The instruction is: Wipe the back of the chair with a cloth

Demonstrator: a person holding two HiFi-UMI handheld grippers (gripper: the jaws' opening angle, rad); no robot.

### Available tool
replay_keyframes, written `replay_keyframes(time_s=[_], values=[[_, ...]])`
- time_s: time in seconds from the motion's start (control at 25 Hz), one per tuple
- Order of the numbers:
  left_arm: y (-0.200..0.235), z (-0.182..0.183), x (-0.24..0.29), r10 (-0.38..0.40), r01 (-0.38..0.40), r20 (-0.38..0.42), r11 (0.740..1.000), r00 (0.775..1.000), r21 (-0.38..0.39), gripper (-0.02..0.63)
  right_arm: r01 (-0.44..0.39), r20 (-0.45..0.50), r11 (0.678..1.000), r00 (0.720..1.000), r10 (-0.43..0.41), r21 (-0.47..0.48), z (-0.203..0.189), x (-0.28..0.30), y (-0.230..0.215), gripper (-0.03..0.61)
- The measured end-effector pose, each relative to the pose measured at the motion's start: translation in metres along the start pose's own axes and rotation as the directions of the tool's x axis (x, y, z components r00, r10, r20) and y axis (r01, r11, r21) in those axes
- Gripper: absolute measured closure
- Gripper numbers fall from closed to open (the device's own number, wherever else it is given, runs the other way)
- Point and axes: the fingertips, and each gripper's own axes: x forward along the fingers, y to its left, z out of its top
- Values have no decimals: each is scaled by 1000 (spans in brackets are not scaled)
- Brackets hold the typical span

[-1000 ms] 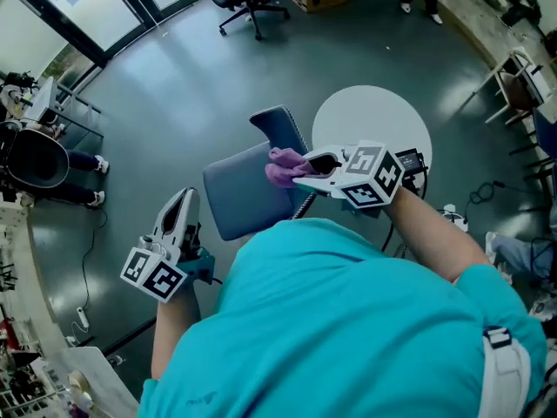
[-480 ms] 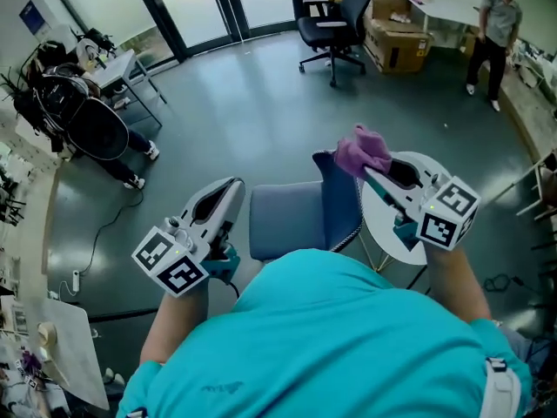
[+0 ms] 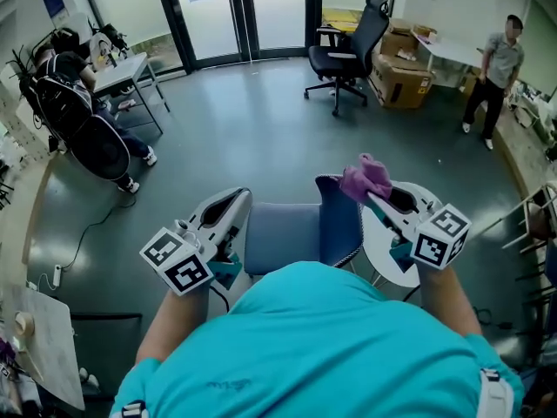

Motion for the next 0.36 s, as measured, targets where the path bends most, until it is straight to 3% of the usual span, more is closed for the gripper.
replay_keyframes(time_s=[0.36], values=[[-9,-4,4,-22,22,-2,1000,1000,-3,618,18,-1,1000,1000,-18,8,-1,-10,-3,479]])
